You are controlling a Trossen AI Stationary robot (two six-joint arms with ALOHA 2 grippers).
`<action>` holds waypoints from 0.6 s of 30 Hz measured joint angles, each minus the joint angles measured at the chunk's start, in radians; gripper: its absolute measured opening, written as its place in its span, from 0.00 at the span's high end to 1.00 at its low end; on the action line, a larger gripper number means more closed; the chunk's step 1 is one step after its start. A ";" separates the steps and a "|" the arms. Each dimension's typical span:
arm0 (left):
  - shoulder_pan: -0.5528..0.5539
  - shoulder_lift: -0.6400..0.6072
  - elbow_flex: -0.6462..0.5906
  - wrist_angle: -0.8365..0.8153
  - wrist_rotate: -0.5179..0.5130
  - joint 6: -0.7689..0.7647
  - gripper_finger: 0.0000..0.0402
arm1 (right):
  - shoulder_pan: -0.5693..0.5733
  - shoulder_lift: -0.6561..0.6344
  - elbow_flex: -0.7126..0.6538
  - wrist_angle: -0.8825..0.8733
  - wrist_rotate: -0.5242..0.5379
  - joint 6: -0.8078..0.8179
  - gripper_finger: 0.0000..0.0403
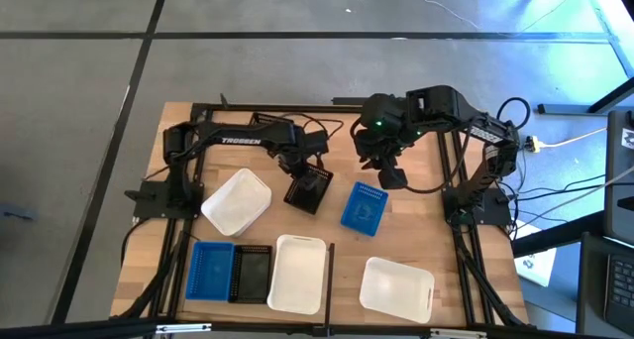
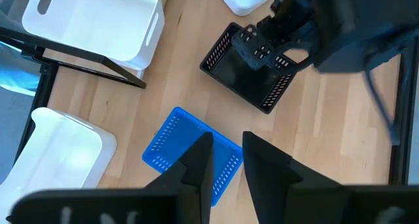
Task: Stack baskets on shelf by color
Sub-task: Stack the bottom black bin on top of the black bin on the shelf
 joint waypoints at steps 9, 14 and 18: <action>-0.002 0.045 0.000 0.022 0.011 -0.008 0.86 | 0.000 0.001 0.000 0.000 0.000 0.000 0.80; -0.002 0.055 0.000 0.016 0.009 -0.008 0.86 | 0.000 0.000 0.000 0.000 0.000 0.000 0.80; -0.002 0.055 -0.001 0.025 0.009 -0.008 0.86 | 0.000 0.001 0.000 0.000 0.000 0.000 0.80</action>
